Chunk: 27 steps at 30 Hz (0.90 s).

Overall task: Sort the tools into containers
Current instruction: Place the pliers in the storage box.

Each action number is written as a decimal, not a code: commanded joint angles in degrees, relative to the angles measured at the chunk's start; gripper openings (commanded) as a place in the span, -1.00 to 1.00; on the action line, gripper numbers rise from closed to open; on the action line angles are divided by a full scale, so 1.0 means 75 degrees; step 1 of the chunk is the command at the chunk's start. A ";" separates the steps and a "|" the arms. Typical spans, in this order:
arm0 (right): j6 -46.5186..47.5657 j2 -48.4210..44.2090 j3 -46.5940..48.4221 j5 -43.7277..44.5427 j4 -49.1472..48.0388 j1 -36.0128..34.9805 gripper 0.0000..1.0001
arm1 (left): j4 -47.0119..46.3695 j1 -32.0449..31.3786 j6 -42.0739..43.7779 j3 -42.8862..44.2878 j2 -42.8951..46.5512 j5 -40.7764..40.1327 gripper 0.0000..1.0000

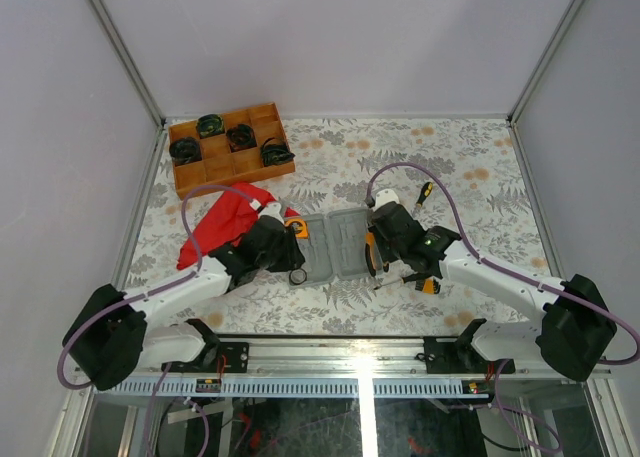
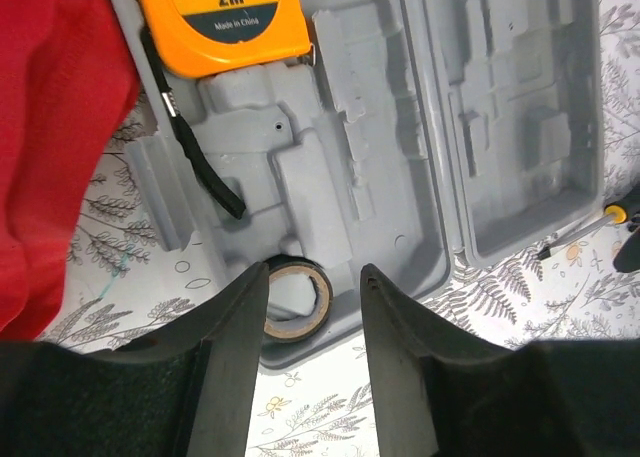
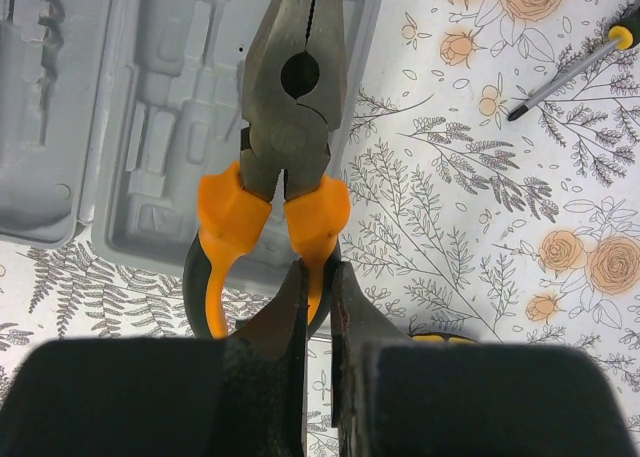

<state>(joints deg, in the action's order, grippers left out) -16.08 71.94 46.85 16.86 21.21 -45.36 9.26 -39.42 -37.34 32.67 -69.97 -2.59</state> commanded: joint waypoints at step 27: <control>-0.0508 -0.0428 -0.0061 -0.0145 -0.0533 0.0051 -1.00 | -0.0140 0.0175 0.0100 -0.0002 -0.1302 -0.0876 -0.40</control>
<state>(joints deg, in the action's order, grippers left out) -18.74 71.11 45.54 15.29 20.10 -45.34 9.89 -38.81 -39.20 32.12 -76.77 -10.17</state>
